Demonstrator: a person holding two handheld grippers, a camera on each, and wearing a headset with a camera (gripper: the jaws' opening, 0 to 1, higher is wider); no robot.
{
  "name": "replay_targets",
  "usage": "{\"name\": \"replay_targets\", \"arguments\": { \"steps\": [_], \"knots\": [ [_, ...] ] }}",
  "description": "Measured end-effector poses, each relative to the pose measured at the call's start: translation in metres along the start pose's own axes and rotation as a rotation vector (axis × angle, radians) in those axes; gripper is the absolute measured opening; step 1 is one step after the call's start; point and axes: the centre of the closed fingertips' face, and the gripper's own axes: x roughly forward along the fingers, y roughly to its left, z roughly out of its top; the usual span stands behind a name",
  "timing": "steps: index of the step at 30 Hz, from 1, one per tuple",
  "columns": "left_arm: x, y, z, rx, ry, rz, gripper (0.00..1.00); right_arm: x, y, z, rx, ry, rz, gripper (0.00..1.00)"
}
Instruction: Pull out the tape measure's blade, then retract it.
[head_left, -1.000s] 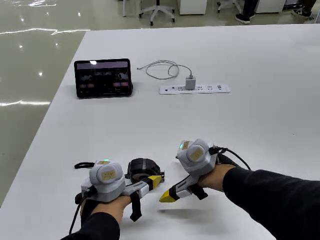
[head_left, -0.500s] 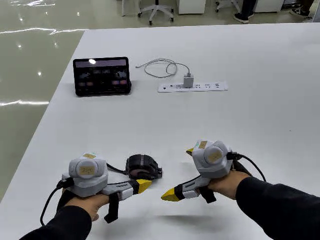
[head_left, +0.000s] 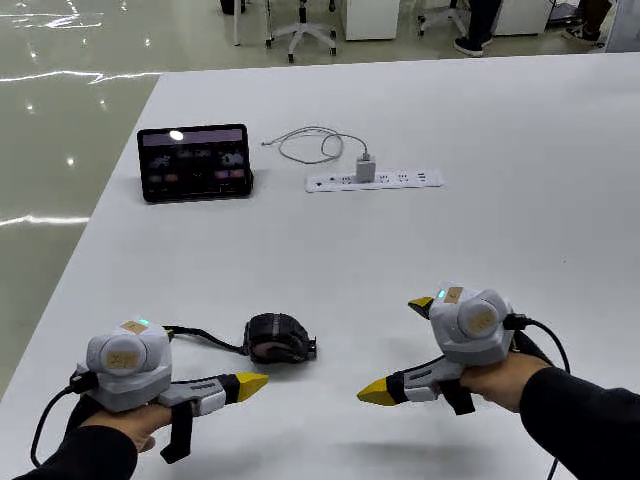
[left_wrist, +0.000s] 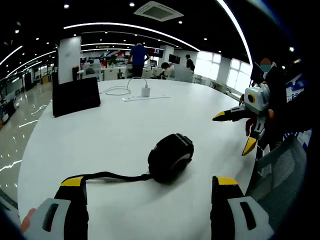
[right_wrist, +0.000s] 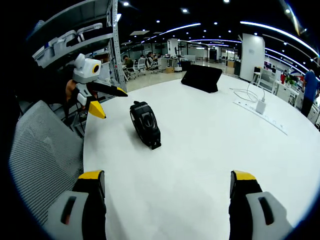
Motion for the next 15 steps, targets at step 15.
{"name": "replay_targets", "arguments": {
  "steps": [15],
  "knots": [
    [-0.029, -0.001, -0.013, 0.062, 0.047, -0.053, 1.0, -0.077, -0.031, -0.038, 0.044, -0.005, -0.099, 1.0]
  ]
}}
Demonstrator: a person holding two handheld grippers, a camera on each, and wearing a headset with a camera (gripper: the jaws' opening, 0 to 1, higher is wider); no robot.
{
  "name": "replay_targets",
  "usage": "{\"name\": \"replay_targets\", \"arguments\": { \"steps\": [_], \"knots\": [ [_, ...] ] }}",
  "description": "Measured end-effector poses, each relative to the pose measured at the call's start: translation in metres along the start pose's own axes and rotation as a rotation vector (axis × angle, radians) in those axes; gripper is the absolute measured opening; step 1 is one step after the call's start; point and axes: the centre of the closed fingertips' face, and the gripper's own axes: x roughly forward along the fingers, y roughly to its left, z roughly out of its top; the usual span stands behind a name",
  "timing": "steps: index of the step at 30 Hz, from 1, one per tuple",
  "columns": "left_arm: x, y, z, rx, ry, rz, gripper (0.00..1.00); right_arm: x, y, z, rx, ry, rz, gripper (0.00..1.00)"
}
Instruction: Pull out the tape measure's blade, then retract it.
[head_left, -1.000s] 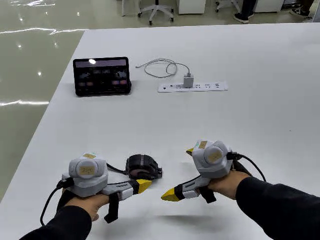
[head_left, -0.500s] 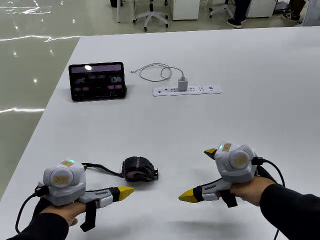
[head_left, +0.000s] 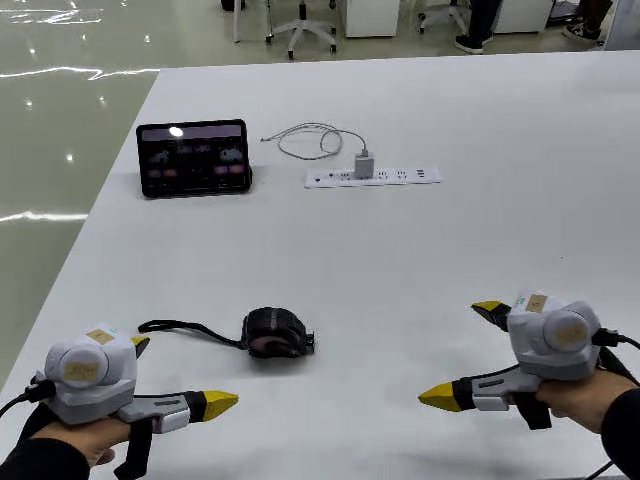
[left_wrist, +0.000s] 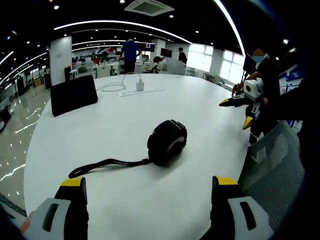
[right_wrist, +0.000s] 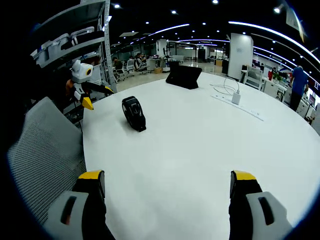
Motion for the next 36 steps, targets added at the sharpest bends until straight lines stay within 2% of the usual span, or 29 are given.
{"name": "replay_targets", "arguments": {
  "steps": [3, 5, 9, 14, 18, 23, 29, 32, 34, 36],
  "knots": [
    [-0.004, -0.002, 0.004, 0.014, 0.002, -0.001, 1.0, -0.012, -0.006, -0.005, 0.005, -0.006, -0.016, 1.0],
    [-0.006, 0.001, 0.003, 0.038, 0.019, 0.021, 1.0, -0.018, -0.009, -0.008, 0.001, -0.006, -0.025, 1.0],
    [-0.009, 0.0, 0.005, 0.03, 0.02, 0.014, 1.0, -0.035, -0.014, -0.019, -0.02, 0.0, -0.038, 1.0],
    [-0.014, 0.003, 0.008, 0.026, 0.008, 0.019, 1.0, -0.051, -0.023, -0.033, -0.004, 0.003, -0.063, 1.0],
    [-0.019, 0.007, 0.003, 0.015, 0.006, 0.012, 1.0, -0.063, -0.027, -0.04, -0.001, 0.006, -0.079, 1.0],
    [-0.027, 0.009, 0.0, 0.008, 0.0, 0.015, 1.0, -0.072, -0.022, -0.043, -0.001, 0.014, -0.085, 1.0],
    [-0.028, 0.012, -0.001, -0.007, -0.007, 0.031, 1.0, -0.077, -0.023, -0.047, 0.027, 0.02, -0.103, 1.0],
    [-0.028, 0.011, 0.0, -0.01, -0.011, 0.027, 1.0, -0.078, -0.023, -0.049, 0.024, 0.026, -0.104, 1.0],
    [-0.027, 0.005, -0.002, -0.029, 0.004, -0.01, 1.0, -0.079, -0.023, -0.049, 0.026, 0.025, -0.105, 1.0],
    [-0.026, 0.007, -0.001, -0.016, 0.004, 0.004, 1.0, -0.079, -0.024, -0.049, 0.038, 0.021, -0.111, 1.0]
  ]
}}
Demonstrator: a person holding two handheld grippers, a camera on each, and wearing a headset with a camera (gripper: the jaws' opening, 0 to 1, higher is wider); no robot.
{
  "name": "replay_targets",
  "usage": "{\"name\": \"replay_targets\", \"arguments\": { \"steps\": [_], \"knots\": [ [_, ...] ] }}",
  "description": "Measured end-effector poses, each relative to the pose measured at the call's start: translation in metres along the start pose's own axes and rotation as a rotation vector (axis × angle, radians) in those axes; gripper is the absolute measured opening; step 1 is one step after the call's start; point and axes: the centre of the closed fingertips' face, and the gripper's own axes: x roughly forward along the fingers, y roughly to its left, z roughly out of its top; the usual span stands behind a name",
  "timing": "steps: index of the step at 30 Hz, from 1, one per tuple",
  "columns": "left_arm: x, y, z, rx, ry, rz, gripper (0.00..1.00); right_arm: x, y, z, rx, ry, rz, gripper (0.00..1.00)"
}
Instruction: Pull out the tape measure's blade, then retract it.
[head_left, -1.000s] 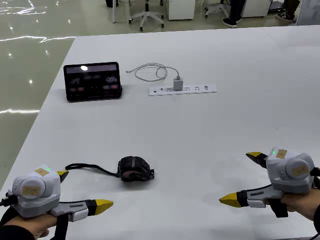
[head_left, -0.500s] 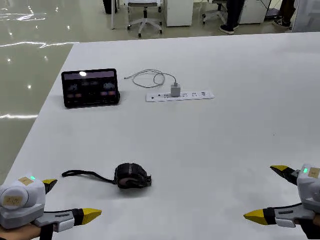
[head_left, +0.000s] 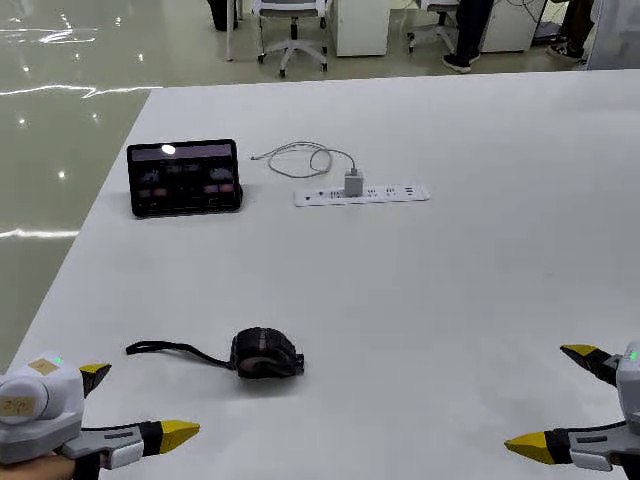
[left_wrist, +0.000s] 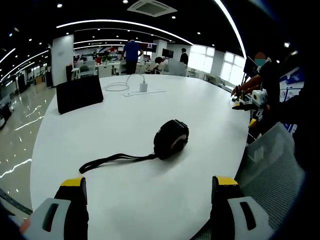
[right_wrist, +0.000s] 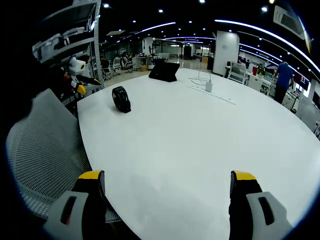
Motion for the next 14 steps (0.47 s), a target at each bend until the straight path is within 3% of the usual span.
{"name": "replay_targets", "arguments": {
  "steps": [5, 14],
  "knots": [
    [0.0009, 0.0005, -0.0001, 0.0, 0.002, -0.001, 1.0, -0.0017, 0.0055, -0.0031, 0.006, 0.001, 0.0, 1.0],
    [0.0034, -0.002, 0.0003, 0.012, 0.013, -0.011, 1.0, -0.0067, 0.0009, -0.0082, 0.024, -0.003, -0.016, 1.0]
  ]
}}
